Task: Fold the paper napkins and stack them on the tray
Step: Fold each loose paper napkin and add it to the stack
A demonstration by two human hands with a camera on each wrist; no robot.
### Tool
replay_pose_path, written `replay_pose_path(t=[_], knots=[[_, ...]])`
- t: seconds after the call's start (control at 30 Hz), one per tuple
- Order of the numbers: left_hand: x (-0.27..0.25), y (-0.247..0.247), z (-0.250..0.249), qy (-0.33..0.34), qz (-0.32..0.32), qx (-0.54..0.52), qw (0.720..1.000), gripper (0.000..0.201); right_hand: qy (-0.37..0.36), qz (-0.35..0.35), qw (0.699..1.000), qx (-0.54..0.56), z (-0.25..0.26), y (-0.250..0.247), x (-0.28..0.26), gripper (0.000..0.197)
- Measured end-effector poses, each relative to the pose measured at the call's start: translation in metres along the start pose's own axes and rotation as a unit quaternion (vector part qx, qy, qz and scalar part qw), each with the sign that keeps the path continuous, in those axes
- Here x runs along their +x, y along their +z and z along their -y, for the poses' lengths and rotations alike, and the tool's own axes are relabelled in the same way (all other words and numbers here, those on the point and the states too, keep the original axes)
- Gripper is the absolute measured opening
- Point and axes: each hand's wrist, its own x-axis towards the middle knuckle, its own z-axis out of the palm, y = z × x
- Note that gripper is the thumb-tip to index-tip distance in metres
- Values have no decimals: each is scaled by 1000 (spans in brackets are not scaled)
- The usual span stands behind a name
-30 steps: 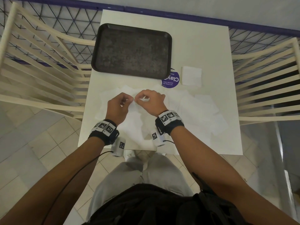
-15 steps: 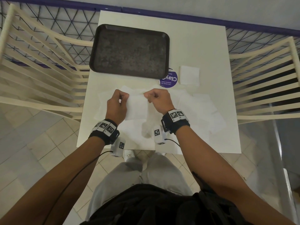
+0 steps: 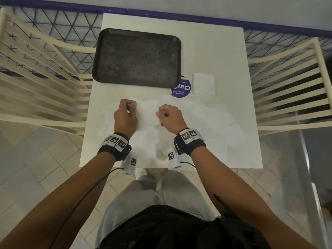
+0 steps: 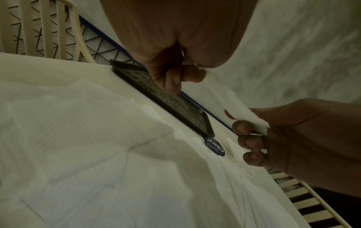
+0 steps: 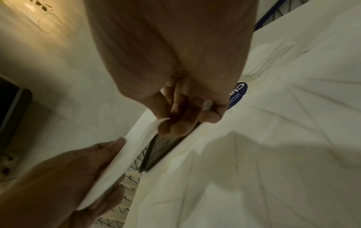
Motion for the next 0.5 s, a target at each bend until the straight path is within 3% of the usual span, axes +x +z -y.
replay_pose_path(t=[0.1, 0.3, 0.5], knots=[[-3, 9, -7, -46, 42, -16, 998, 27, 7, -40, 999, -5, -10, -15, 10, 6], [-9, 33, -5, -64, 168, 23, 983, 21, 47, -106, 993, -22, -43, -84, 48, 12], [-14, 56, -2, -108, 204, 69, 970, 18, 94, -162, 978, -89, -75, -161, 97, 26]])
